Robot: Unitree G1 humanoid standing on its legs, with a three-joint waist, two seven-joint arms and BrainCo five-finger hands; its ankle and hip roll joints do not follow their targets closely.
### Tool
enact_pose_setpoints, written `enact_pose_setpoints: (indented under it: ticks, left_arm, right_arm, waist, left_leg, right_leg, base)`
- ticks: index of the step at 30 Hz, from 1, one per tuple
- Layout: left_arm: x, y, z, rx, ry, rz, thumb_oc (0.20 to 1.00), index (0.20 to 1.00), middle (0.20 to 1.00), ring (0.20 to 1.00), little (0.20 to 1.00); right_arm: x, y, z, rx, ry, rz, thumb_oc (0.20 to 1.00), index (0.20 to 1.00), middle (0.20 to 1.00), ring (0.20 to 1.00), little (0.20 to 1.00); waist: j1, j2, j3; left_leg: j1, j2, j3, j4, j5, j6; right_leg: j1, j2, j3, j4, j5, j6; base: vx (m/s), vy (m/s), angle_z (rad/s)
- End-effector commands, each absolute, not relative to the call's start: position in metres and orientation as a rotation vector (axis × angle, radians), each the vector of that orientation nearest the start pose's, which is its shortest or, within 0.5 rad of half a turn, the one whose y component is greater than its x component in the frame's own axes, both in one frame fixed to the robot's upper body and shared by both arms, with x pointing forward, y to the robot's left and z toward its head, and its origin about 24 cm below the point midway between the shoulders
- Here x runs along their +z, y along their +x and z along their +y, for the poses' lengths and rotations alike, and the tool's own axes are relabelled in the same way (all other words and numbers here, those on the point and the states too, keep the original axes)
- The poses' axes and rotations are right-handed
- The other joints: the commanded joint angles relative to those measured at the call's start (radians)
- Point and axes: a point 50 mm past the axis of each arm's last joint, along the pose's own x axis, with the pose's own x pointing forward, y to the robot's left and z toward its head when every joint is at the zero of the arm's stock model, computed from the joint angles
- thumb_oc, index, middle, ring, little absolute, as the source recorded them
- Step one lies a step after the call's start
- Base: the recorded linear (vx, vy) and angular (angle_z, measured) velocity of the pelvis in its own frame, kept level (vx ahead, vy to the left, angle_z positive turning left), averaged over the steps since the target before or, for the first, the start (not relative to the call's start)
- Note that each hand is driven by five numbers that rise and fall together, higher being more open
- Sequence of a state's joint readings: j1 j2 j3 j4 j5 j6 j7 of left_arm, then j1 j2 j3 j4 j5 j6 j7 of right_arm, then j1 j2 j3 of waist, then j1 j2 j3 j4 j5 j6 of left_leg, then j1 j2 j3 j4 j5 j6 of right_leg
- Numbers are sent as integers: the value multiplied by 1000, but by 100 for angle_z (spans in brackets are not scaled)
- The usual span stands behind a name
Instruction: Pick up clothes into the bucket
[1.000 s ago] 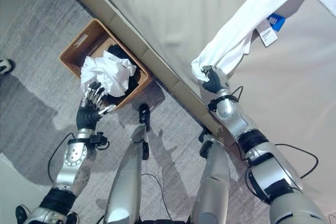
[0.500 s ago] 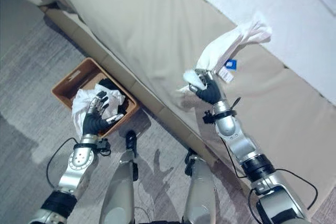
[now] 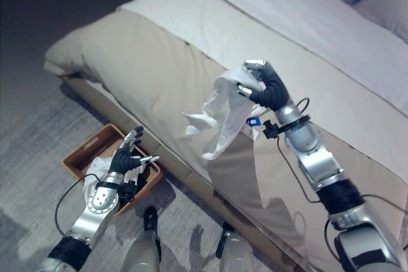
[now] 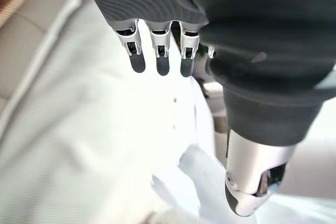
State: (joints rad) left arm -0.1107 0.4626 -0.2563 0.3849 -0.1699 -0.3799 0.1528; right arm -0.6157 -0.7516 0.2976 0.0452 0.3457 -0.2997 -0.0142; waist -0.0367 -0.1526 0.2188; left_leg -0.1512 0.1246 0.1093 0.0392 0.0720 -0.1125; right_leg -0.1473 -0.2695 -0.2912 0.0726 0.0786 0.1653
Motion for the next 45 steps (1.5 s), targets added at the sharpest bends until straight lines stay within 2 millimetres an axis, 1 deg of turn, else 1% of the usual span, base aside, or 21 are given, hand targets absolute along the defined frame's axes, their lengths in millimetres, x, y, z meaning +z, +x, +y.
enact_pose_setpoints:
  ticks: [1, 2, 4, 7, 8, 9, 10, 11, 15, 20, 22, 25, 29, 31, 33, 35, 38, 40, 42, 43, 45]
  left_arm:
    - [30, 260, 210, -84, 328, -108, 1000, 1000, 1000, 1000, 1000]
    - [30, 260, 210, -84, 328, -108, 1000, 1000, 1000, 1000, 1000]
    - [32, 260, 211, -88, 321, -111, 1000, 1000, 1000, 1000, 1000]
    - [34, 261, 212, -84, 292, -112, 1000, 1000, 1000, 1000, 1000]
    - [40, 263, 209, -91, 243, -132, 1000, 1000, 1000, 1000, 1000]
    - [40, 263, 210, -90, 242, -132, 1000, 1000, 1000, 1000, 1000]
    - [41, 263, 206, -107, 171, -134, 1000, 1000, 1000, 1000, 1000]
    - [41, 263, 206, -107, 170, -133, 1000, 1000, 1000, 1000, 1000]
    - [37, 262, 199, -153, 46, -97, 1000, 1000, 1000, 1000, 1000]
    - [19, 255, 200, -217, 6, 14, 1000, 1000, 1000, 1000, 1000]
    - [10, 252, 200, -239, -65, 69, 1000, 1000, 1000, 1000, 1000]
    - [0, 249, 196, -299, -207, 136, 1000, 1000, 1000, 1000, 1000]
    - [-9, 250, 189, -407, -277, 216, 1000, 1000, 1000, 1000, 1000]
    - [-10, 251, 191, -391, -285, 217, 1000, 1000, 1000, 1000, 1000]
    - [-10, 250, 190, -429, -288, 226, 1000, 1000, 1000, 1000, 1000]
    - [-12, 249, 197, -407, -209, 226, 1000, 1000, 1000, 1000, 1000]
    - [-12, 251, 196, -381, -164, 216, 1000, 1000, 1000, 1000, 1000]
    - [-6, 261, 182, -363, -102, 163, 1000, 1000, 1000, 1000, 1000]
    - [6, 271, 172, -347, -42, 92, 1000, 1000, 1000, 1000, 1000]
    - [12, 276, 169, -327, -6, 57, 1000, 1000, 1000, 1000, 1000]
    - [15, 279, 165, -306, 6, 35, 1000, 1000, 1000, 1000, 1000]
  right_arm:
    - [283, 304, -156, 449, -330, -875, 200, 200, 200, 200, 200]
    - [283, 304, -156, 450, -329, -875, 200, 200, 200, 200, 200]
    - [293, 303, -147, 505, -320, -888, 200, 200, 200, 200, 200]
    - [296, 303, -143, 527, -319, -886, 200, 200, 200, 200, 200]
    - [301, 303, -138, 552, -309, -893, 200, 200, 200, 200, 200]
    - [301, 303, -138, 552, -309, -893, 200, 200, 200, 200, 200]
    - [300, 305, -134, 561, -293, -886, 200, 200, 200, 200, 200]
    - [300, 305, -134, 562, -293, -886, 200, 200, 200, 200, 200]
    - [303, 310, -118, 626, -266, -863, 200, 200, 200, 200, 200]
    - [324, 317, -97, 666, -303, -880, 200, 200, 200, 200, 200]
    - [333, 321, -87, 665, -308, -888, 200, 200, 200, 200, 200]
    - [340, 330, -70, 678, -271, -868, 200, 200, 200, 200, 200]
    - [344, 337, -45, 712, -248, -846, 200, 200, 200, 200, 200]
    - [344, 339, -40, 711, -247, -843, 200, 200, 200, 200, 200]
    - [343, 339, -38, 713, -254, -840, 200, 200, 200, 200, 200]
    - [339, 340, -35, 731, -255, -826, 200, 200, 200, 200, 200]
    - [339, 335, -33, 749, -250, -842, 200, 200, 200, 200, 200]
    - [337, 329, -31, 779, -223, -859, 200, 200, 200, 200, 200]
    - [336, 325, -32, 788, -220, -869, 200, 200, 200, 200, 200]
    - [336, 323, -33, 788, -230, -875, 200, 200, 200, 200, 200]
    - [337, 321, -35, 785, -240, -885, 200, 200, 200, 200, 200]
  waist:
    - [-9, -34, -78]
    - [-8, -33, -77]
    - [-10, -33, -111]
    - [-11, -30, -134]
    - [-12, -28, -153]
    - [-12, -28, -152]
    - [-12, -25, -164]
    - [-12, -25, -164]
    - [-14, -22, -182]
    - [-23, -17, -201]
    - [-26, -15, -206]
    - [-30, -15, -218]
    - [-34, -15, -234]
    - [-32, -15, -238]
    - [-29, -13, -240]
    - [-26, -12, -240]
    - [-25, -12, -239]
    - [-27, -13, -237]
    - [-27, -13, -233]
    - [-26, -14, -232]
    - [-24, -15, -230]
  left_leg:
    - [78, 3, 47, 18, -65, 16]
    - [81, 3, 49, 16, -65, 15]
    - [126, 3, 70, 7, -74, 17]
    - [154, 2, 80, -13, -71, 15]
    - [172, 1, 85, -23, -71, 14]
    - [173, 1, 85, -24, -71, 14]
    - [191, -3, 89, -27, -75, 16]
    - [192, -3, 89, -28, -75, 16]
    - [222, -2, 100, -31, -80, 17]
    - [247, 1, 113, -39, -82, 18]
    - [253, 3, 116, -43, -80, 17]
    - [258, 1, 121, -43, -80, 16]
    - [265, 1, 123, -40, -85, 16]
    - [266, 1, 121, -39, -86, 16]
    - [265, -2, 116, -38, -86, 17]
    - [263, -5, 112, -37, -85, 19]
    - [261, -6, 109, -35, -85, 20]
    - [257, -9, 104, -33, -86, 22]
    - [255, -11, 98, -32, -86, 24]
    - [253, -11, 95, -31, -86, 24]
    - [250, -11, 93, -29, -86, 25]
  right_leg:
    - [11, -39, 42, -6, 121, 75]
    - [13, -38, 43, -7, 122, 75]
    - [43, -36, 56, -23, 126, 77]
    - [62, -35, 54, -35, 127, 79]
    - [78, -36, 56, -43, 131, 81]
    - [79, -36, 56, -43, 131, 81]
    - [94, -37, 57, -48, 129, 80]
    - [95, -37, 57, -48, 129, 80]
    - [119, -35, 63, -54, 127, 78]
    - [134, -30, 74, -60, 126, 78]
    - [136, -29, 77, -60, 126, 77]
    - [139, -28, 86, -62, 132, 77]
    - [146, -27, 91, -64, 132, 76]
    - [149, -27, 91, -64, 132, 75]
    - [151, -27, 90, -64, 134, 75]
    - [154, -29, 89, -64, 139, 76]
    - [157, -30, 86, -64, 138, 75]
    - [160, -32, 84, -64, 141, 76]
    - [161, -34, 81, -64, 141, 76]
    - [163, -35, 77, -63, 139, 76]
    - [164, -36, 74, -62, 137, 76]
  base:
    - [59, 20, -26]
    - [88, 29, -27]
    - [77, 34, -30]
    - [53, 26, -20]
    - [61, 28, -5]
    - [77, 32, -5]
    - [39, 14, -4]
    - [58, 18, -5]
    - [37, 12, -5]
    - [25, 14, -9]
    - [2, 9, -8]
    - [13, 4, -3]
    - [8, 1, 0]
    - [0, 0, 0]
    - [0, 0, 0]
    - [0, 0, 0]
    - [0, 0, 0]
    - [-2, 6, 2]
    - [-7, 8, 6]
    - [-5, 8, 5]
    - [-10, 0, 4]
